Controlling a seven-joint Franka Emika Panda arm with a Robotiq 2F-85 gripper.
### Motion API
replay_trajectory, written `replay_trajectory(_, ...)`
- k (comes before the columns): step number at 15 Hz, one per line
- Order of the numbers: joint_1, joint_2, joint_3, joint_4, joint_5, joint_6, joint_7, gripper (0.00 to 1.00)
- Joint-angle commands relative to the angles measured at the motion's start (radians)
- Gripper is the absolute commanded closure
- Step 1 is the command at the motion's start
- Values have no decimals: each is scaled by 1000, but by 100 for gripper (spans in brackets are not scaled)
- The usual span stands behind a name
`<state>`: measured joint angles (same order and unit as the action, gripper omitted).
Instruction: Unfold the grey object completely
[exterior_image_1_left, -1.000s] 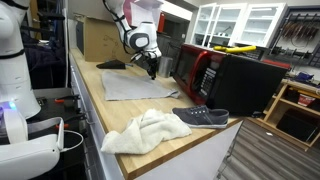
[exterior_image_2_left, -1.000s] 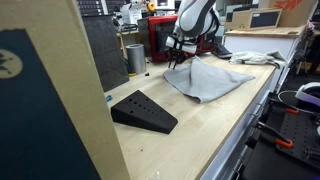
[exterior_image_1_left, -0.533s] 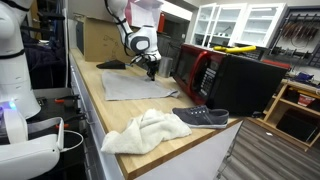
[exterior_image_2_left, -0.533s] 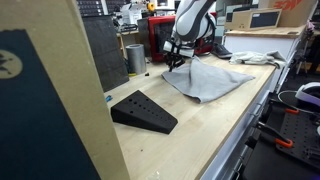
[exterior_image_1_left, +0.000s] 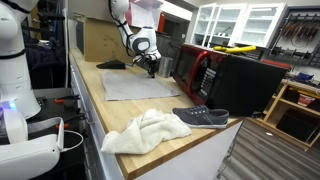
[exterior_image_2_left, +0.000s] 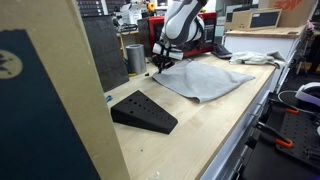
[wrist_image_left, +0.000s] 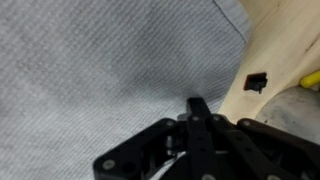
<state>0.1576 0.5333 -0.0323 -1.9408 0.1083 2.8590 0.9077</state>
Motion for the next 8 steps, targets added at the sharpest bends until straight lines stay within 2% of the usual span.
replay_trajectory(1,48,56,-30,76,-10,29,-28,100)
replay_trajectory(2,51,29,-29,60,-14,50,-49,74)
replay_trajectory(3,59,-1,-36,36,-19,72,-65,73)
replay_trajectory(5,63,-90,-42,-39,-17,107,-111,60)
replay_trajectory(8,84,-247,-89,-156,-23,49,-125,37)
